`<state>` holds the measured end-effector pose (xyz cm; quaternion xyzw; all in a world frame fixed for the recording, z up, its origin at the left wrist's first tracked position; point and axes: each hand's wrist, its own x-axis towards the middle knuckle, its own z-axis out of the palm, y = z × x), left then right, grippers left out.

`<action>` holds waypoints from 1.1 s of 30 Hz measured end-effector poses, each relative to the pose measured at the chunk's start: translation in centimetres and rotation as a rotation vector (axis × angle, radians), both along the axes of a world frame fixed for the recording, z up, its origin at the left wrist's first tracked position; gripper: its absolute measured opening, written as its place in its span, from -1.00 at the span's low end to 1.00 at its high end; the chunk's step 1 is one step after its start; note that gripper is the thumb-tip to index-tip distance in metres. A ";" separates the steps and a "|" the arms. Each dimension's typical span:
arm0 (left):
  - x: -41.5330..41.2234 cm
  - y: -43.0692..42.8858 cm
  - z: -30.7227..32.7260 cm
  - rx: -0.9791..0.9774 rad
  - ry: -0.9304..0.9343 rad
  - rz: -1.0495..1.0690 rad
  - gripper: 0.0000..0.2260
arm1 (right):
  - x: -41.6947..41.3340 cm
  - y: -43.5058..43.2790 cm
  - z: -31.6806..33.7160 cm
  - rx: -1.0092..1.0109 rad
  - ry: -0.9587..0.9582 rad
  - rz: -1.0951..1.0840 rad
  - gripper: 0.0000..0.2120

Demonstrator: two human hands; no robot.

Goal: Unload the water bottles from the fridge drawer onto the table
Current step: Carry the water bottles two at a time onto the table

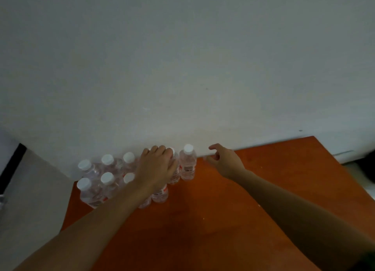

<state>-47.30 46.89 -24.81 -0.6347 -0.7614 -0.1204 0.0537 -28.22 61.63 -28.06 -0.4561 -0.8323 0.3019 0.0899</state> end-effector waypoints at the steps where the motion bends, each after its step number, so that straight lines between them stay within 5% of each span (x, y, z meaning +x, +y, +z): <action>1: 1.4 0.2 0.2 -0.011 -0.034 -0.035 -0.74 | 2.0 -0.1 0.1 0.002 -0.021 -0.018 -0.55; 15: 34.4 2.2 1.1 -0.344 -0.059 -0.498 -0.77 | 40.4 -8.8 2.6 -0.119 -0.136 -0.395 -0.72; 24: 60.9 3.7 3.1 -0.370 -0.153 -0.839 -0.87 | 67.2 -17.7 6.1 -0.049 -0.079 -0.906 -0.80; 33: 83.8 7.6 2.1 -0.373 -0.053 -1.151 -0.80 | 86.0 -22.7 4.4 -0.064 -0.045 -1.243 -0.77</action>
